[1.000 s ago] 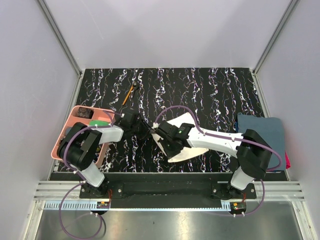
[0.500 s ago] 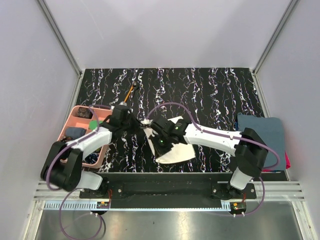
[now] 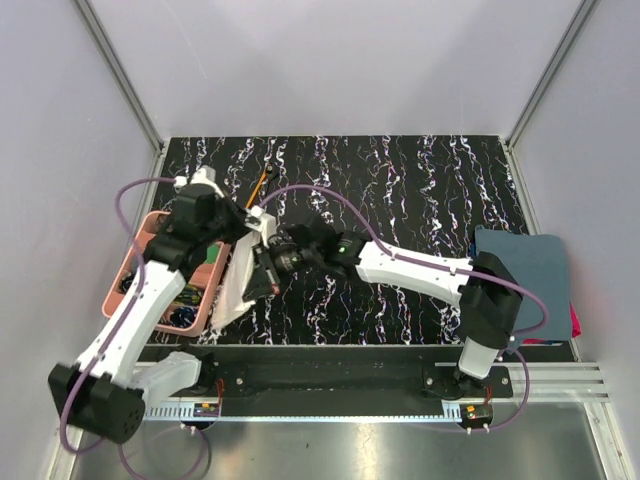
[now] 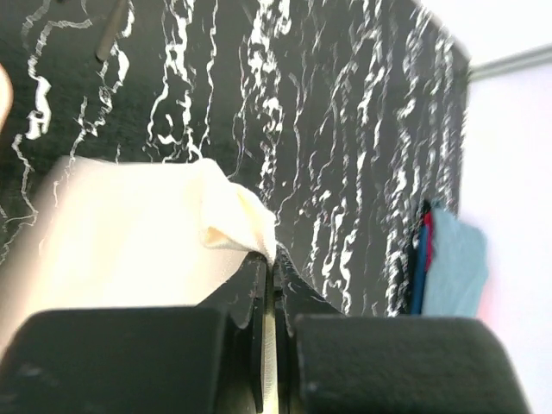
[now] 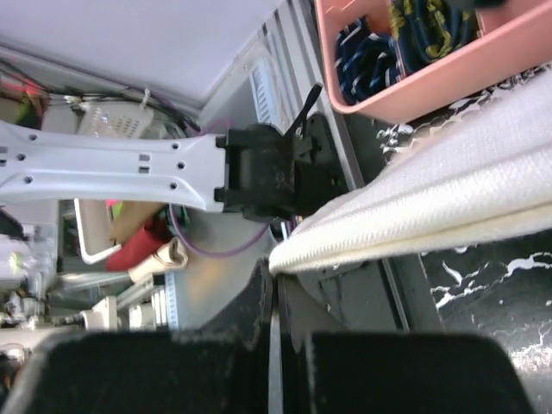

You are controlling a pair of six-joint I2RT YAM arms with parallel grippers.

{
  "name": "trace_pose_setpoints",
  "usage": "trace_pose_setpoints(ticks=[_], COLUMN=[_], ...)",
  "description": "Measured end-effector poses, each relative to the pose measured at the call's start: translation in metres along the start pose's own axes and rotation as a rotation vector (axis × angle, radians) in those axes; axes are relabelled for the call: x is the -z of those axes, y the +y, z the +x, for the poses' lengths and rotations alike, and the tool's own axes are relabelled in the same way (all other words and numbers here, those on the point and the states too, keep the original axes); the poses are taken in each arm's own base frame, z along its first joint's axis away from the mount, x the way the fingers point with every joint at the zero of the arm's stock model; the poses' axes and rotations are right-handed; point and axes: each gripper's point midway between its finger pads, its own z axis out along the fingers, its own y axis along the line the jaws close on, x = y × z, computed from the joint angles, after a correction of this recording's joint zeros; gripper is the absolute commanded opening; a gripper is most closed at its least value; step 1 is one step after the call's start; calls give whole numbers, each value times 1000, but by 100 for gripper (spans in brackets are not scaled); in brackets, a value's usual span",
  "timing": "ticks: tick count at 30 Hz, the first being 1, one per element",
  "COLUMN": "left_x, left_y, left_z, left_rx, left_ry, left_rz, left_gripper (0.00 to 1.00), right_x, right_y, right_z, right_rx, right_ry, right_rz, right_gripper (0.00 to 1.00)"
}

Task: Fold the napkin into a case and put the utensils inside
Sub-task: Turn over the upper triangle folded napkin at the center of the board.

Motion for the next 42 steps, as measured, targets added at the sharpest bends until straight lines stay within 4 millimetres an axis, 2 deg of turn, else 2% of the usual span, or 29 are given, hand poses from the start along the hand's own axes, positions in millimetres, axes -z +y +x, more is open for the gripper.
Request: trace_pose_setpoints(ticks=[3,6,7,10,12,14,17,19,21,22,24,25,26,28,29,31,34,39,41,42], left_x=[-28,-66,-80,-106,-121,-140,-159,-168,-174,-177,-183,-185,-188,-191,-192,-191,-173,-122,-100,-91], left_y=[6,16,17,8,0,-7,-9,-11,-16,-19,-27,-30,-37,-49,-55,-68,-79,-96,-99,-99], left_z=[23,68,86,121,140,158,175,183,185,185,182,180,175,165,161,151,138,115,115,119], left_rx=[-35,-85,-102,-146,-167,-189,-207,-217,-220,-221,-222,-226,-218,-223,-234,-249,-269,-294,-306,-314], left_ry=[96,236,279,354,388,420,449,459,459,454,438,428,411,385,377,354,330,266,252,254], left_rz=[-49,-112,-126,-122,-109,-102,-107,-106,-95,-88,-64,-51,-35,1,16,51,87,174,205,218], left_gripper=[0,0,0,0,0,0,0,0,10,26,45,53,72,81,88,91,93,74,67,61], right_x=[7,21,31,56,73,84,92,96,101,104,110,114,118,128,133,150,172,200,206,207], right_y=[-25,-62,-81,-128,-154,-169,-178,-183,-188,-191,-194,-194,-194,-196,-198,-205,-213,-234,-247,-254], right_z=[12,42,65,117,142,153,158,159,160,160,160,163,166,172,174,174,166,128,106,95], right_rx=[-66,-167,-245,-437,-542,-592,-606,-610,-620,-623,-626,-633,-643,-671,-683,-707,-712,-691,-678,-666], right_ry=[-26,-32,-10,33,32,15,-8,-21,-32,-42,-50,-45,-37,-31,-38,-70,-131,-204,-217,-222], right_rz=[-24,-35,-18,57,108,136,154,171,202,230,269,300,328,392,422,507,605,704,728,734], right_gripper=[0,0,0,0,0,0,0,8,22,27,42,53,58,72,75,79,84,83,80,75])
